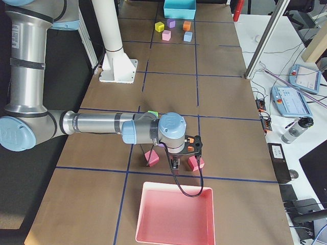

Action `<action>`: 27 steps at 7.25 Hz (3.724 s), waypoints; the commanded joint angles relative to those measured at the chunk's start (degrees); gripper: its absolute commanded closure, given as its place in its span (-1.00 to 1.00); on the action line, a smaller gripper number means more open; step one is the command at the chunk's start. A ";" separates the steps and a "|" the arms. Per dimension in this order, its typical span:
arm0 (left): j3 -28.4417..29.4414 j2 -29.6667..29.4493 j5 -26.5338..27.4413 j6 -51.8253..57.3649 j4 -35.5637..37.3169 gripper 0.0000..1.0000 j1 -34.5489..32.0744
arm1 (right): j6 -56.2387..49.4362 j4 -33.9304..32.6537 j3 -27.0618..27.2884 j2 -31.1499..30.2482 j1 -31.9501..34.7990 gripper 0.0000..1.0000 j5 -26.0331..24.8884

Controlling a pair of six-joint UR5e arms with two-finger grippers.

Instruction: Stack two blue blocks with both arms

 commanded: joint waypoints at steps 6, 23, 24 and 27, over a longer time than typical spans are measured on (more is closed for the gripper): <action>-2.79 0.15 -0.19 -3.18 -0.09 -1.00 0.10 | 23.09 0.16 10.81 8.80 -16.76 -0.99 1.82; -5.17 0.32 -0.28 -3.45 0.09 -1.00 0.19 | 34.65 20.02 -5.17 11.96 -44.06 -0.48 -16.47; -5.26 0.32 -0.28 -3.45 0.18 -1.00 0.19 | 34.56 20.02 -4.91 11.97 -44.06 0.42 -16.12; -5.17 0.24 -0.72 -3.45 0.53 -1.00 0.19 | 34.65 18.46 -1.85 13.10 -41.70 0.94 -13.59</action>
